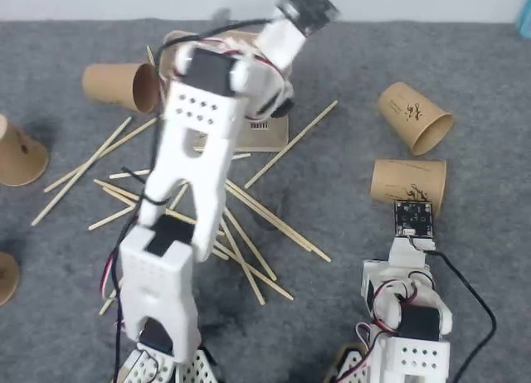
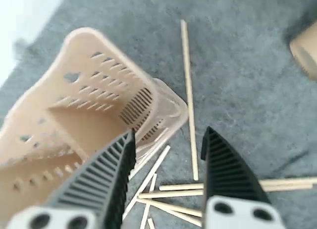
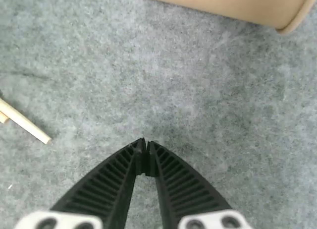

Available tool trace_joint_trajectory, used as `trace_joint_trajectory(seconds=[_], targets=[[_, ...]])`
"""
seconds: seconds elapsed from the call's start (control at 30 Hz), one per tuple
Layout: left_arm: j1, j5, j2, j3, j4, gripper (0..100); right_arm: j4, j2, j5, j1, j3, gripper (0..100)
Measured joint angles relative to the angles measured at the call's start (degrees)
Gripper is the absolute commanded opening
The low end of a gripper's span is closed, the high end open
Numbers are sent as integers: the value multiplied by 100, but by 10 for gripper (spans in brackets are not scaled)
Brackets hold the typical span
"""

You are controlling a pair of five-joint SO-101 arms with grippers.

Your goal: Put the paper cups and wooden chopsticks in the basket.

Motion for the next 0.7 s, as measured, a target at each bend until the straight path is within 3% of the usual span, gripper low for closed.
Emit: trace_joint_trajectory(seconds=[0.3, 0.53, 0.7], targets=[[-536, 1187, -1741, 659, 0, 206, 0, 0, 0, 0, 0, 6], [-985, 1609, -3525, 2532, 0, 206, 0, 0, 0, 35, 0, 6], [-1916, 1908, -4870, 4088, 0, 206, 0, 0, 0, 35, 0, 6]])
